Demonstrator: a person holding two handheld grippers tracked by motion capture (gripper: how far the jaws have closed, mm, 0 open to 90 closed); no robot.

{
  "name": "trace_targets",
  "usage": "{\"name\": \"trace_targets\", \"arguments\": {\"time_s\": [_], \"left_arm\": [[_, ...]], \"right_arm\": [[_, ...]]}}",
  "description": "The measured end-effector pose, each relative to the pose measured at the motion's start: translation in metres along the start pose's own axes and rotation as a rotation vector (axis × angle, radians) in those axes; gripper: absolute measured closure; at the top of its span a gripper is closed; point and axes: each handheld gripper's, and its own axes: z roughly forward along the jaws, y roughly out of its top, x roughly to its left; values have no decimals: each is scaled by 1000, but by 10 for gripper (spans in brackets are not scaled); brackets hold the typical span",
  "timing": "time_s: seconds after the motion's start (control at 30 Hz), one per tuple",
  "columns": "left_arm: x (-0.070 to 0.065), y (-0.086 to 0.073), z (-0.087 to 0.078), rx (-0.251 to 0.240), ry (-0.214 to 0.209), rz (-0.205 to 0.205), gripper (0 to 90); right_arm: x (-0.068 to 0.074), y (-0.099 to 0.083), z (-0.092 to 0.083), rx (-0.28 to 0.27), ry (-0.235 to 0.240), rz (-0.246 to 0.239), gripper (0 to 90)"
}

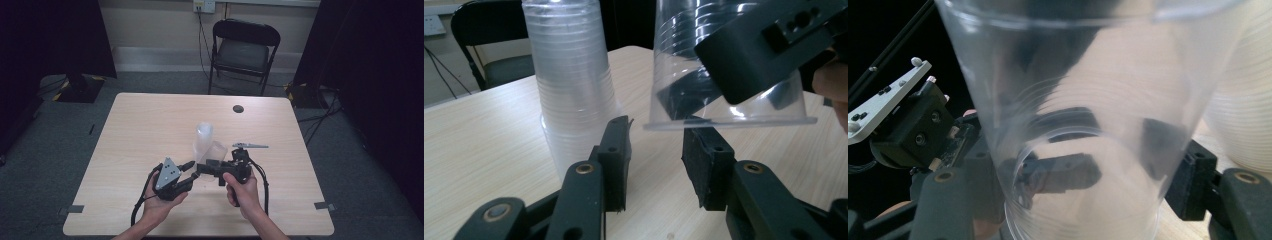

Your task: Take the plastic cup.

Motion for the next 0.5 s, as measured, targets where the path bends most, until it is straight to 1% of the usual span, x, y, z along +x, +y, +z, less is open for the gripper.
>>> {"name": "trace_targets", "arguments": {"time_s": [0.13,0.27,0.33,0.4,0.5], "left_arm": [[-3,-1,2,-31,8,16,670],[-3,-2,2,-50,16,11,684],[-2,-3,2,-58,21,15,682],[-1,-4,3,-62,21,8,668],[-2,-5,4,-66,33,10,654]], "right_arm": [[0,-1,2,10,4,6,316],[1,-2,4,15,5,23,315],[1,-2,5,19,13,25,315],[3,-3,7,30,18,32,316],[5,-4,11,39,28,31,315]]}}
